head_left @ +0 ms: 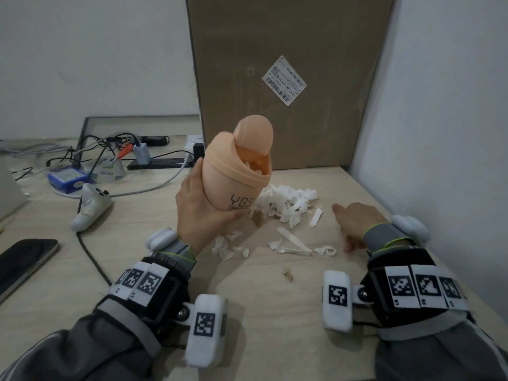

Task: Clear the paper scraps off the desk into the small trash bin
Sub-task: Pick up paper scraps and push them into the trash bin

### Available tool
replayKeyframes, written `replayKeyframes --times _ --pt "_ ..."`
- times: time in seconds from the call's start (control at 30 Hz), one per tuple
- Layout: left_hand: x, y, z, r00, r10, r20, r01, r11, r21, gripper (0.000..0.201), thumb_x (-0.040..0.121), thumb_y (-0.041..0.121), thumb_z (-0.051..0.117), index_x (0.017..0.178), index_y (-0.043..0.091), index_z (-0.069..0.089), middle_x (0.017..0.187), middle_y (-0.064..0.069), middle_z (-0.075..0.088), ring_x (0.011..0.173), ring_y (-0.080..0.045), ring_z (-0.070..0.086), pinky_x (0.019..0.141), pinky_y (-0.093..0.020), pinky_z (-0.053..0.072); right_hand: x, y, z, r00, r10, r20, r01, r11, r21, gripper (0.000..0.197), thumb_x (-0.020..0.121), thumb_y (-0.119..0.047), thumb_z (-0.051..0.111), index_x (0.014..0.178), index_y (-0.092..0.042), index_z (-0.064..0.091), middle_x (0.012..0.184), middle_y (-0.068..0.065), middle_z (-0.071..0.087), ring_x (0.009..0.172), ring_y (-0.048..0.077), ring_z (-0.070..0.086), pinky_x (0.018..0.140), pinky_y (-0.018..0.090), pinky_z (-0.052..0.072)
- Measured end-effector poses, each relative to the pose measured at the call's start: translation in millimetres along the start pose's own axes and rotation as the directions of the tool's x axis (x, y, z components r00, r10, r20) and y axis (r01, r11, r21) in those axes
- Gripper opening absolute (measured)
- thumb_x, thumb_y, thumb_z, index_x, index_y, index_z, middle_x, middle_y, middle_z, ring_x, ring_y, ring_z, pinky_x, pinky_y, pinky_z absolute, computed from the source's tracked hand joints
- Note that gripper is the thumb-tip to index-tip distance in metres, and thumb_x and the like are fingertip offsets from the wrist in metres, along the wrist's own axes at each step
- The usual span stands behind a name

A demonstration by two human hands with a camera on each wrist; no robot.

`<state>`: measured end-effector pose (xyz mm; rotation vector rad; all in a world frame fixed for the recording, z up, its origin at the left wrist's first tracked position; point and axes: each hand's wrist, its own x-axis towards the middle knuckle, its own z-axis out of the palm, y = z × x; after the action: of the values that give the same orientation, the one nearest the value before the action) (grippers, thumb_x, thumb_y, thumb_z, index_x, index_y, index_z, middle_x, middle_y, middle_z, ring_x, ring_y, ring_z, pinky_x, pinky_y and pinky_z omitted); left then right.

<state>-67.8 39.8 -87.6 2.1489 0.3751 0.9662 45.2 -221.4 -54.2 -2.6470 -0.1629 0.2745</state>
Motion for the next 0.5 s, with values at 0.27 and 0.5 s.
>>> replayKeyframes --times 0.27,0.5 --pt "3 -7 -7 0.986 -0.136 -0.092 0.131 0.990 -0.055 0.142 0.036 0.072 0.076 0.161 0.029 0.025 0.152 -0.007 0.048 0.140 -0.031 0.045 0.116 -0.057 0.039 -14 -19 17 0.931 -0.260 0.255 0.126 0.887 0.445 0.039 0.100 -0.034 0.036 0.083 -0.004 0.055 0.072 0.015 0.058 0.059 0.022 0.063 0.054 0.027 0.051" --pt "8 -14 -8 0.984 -0.137 -0.115 0.123 0.985 -0.121 0.136 0.039 0.070 0.085 0.157 0.035 0.027 0.148 -0.004 0.051 0.137 -0.031 0.049 0.111 -0.060 0.044 -22 -20 12 0.868 -0.475 0.148 0.329 0.772 0.544 0.040 0.098 -0.039 0.041 0.078 -0.010 0.060 0.080 0.007 0.064 0.069 0.023 0.067 0.051 0.024 0.048"
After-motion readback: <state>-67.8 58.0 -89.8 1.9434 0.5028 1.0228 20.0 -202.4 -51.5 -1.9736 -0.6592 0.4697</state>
